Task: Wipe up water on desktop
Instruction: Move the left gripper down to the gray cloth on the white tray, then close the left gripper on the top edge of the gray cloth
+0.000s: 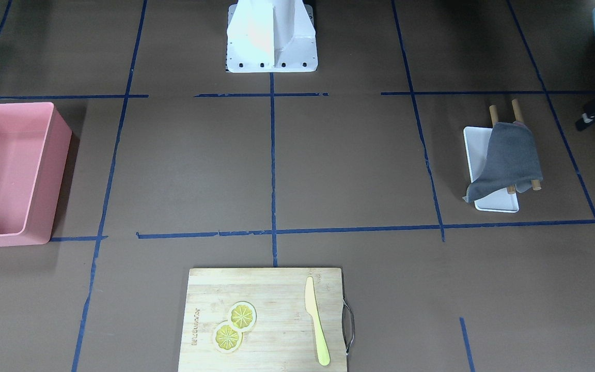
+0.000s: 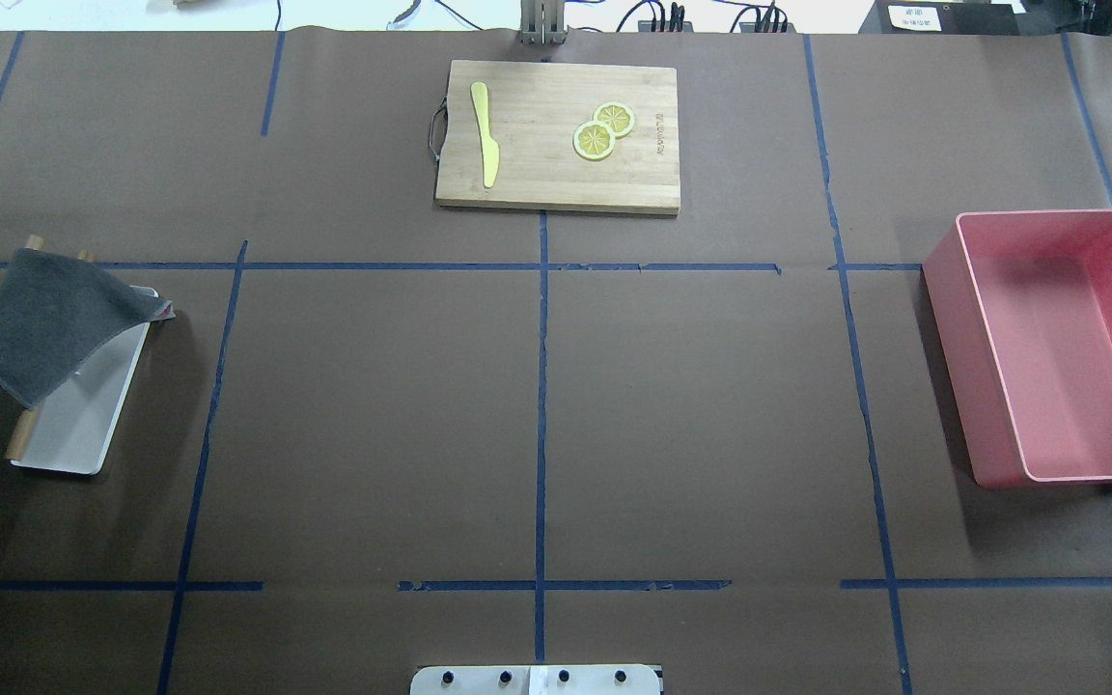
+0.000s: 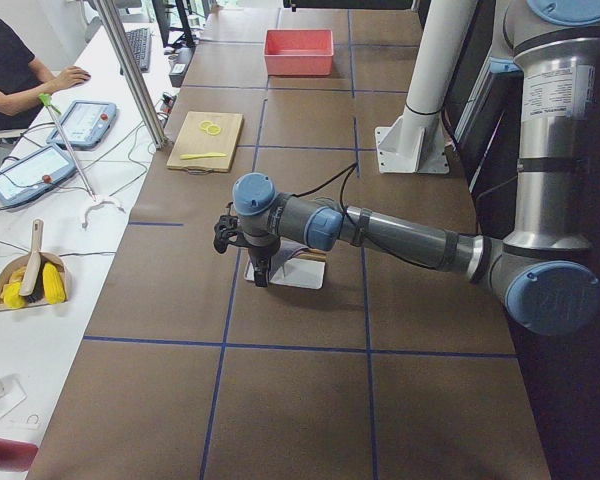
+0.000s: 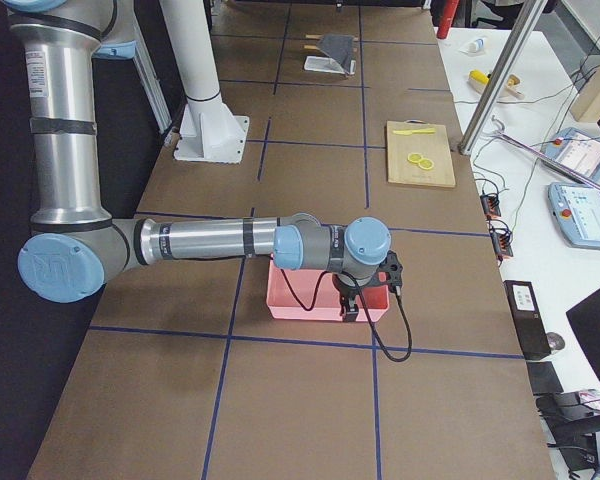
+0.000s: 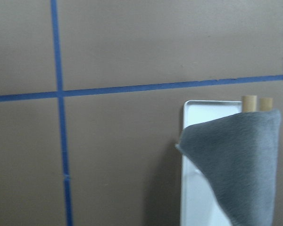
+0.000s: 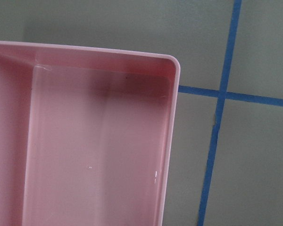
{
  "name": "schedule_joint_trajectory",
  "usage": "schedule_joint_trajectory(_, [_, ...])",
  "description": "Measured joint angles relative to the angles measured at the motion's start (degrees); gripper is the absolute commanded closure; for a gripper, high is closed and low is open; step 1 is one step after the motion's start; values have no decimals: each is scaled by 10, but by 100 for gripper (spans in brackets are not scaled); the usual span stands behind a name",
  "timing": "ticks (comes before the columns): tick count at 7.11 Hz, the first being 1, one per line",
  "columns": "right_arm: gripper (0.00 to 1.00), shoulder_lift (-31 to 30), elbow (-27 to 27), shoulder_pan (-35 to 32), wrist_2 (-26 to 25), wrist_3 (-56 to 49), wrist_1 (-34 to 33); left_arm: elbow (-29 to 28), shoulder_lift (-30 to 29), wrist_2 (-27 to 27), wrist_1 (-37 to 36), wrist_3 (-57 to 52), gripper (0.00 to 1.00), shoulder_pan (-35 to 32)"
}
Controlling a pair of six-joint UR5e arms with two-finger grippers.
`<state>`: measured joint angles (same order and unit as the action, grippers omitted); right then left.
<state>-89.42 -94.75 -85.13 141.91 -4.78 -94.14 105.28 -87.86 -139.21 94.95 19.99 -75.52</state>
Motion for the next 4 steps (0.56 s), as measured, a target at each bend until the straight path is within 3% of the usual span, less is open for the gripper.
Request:
schedule_joint_trajectory(1, [0,1,-2,10,0,0,0,-3,-7,4,7,19,7,30])
schedule_joint_trajectory(2, [0,1,-3,15,0,0,0,-9,-22,7,10,36,17,55])
schedule_joint_trajectory(3, [0,2,-3,18,0,-1,0,-14,-40,8,11,66,36,73])
schedule_joint_trajectory(4, [0,2,-3,21,0,-1,0,-17,-53,8,12,95,43,87])
